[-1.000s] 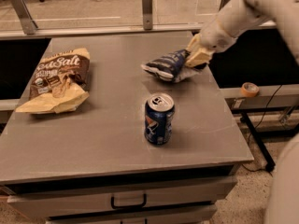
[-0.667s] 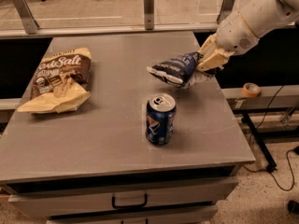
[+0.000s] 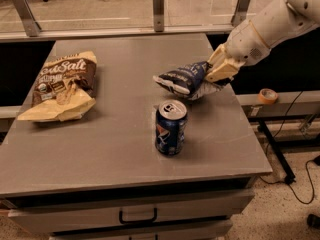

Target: Move blue chip bag near pepsi can

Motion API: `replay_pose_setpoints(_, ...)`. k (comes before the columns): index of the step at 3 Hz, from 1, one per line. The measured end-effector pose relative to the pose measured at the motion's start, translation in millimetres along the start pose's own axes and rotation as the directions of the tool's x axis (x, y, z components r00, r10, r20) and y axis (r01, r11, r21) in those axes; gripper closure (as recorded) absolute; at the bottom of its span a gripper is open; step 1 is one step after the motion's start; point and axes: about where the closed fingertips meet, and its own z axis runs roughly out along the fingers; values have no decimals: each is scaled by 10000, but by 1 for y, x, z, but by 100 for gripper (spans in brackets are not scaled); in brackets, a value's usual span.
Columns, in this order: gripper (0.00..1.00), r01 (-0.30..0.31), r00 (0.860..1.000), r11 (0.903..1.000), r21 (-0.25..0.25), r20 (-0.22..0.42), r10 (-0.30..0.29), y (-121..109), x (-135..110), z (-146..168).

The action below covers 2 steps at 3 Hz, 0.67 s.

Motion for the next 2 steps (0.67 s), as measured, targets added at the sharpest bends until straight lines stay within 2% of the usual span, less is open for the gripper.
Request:
replay_pose_setpoints(1, 82, -381, 9984, 9992, -156, 403, 387, 11, -3, 23)
replay_pose_setpoints(2, 58, -730, 9944, 9964, -442, 729, 761, 25, -9, 34)
